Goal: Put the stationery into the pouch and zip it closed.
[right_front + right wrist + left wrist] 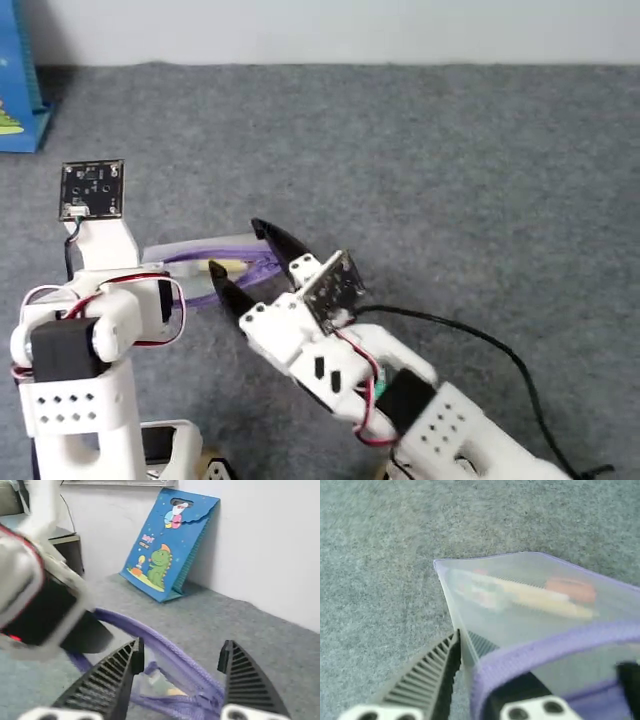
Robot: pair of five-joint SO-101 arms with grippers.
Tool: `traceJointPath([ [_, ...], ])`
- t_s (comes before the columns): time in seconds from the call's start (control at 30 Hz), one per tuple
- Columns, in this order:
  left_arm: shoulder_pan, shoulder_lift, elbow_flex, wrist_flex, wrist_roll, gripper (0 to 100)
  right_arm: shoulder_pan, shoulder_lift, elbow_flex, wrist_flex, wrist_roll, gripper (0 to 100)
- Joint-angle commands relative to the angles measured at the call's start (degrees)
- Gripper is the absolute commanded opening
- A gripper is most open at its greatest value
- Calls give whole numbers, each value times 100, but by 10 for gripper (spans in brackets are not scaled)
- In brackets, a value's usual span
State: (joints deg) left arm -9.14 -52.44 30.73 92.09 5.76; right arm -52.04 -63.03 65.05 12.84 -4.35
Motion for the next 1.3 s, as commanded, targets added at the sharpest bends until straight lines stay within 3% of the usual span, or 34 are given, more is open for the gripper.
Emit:
traceJointPath([
  [0.0, 35, -18, -224, -97, -18, 11, 136, -734, -914, 1525, -422, 242],
  [0.27, -343, -18, -57, -264, -18, 11, 927, -804, -1582, 4866, -967, 242],
  [0.43, -360, -18, -48, -246, -26, 11, 1736, -268, -1574, 5798, -1222, 241],
  [0.67, -360, -18, 13, -246, -26, 11, 2492, 1490, -1468, 5859, -1459, 241],
  [1.27, -360, -18, 101, -264, -44, 11, 2545, 4945, -1451, 4558, -1749, 228],
])
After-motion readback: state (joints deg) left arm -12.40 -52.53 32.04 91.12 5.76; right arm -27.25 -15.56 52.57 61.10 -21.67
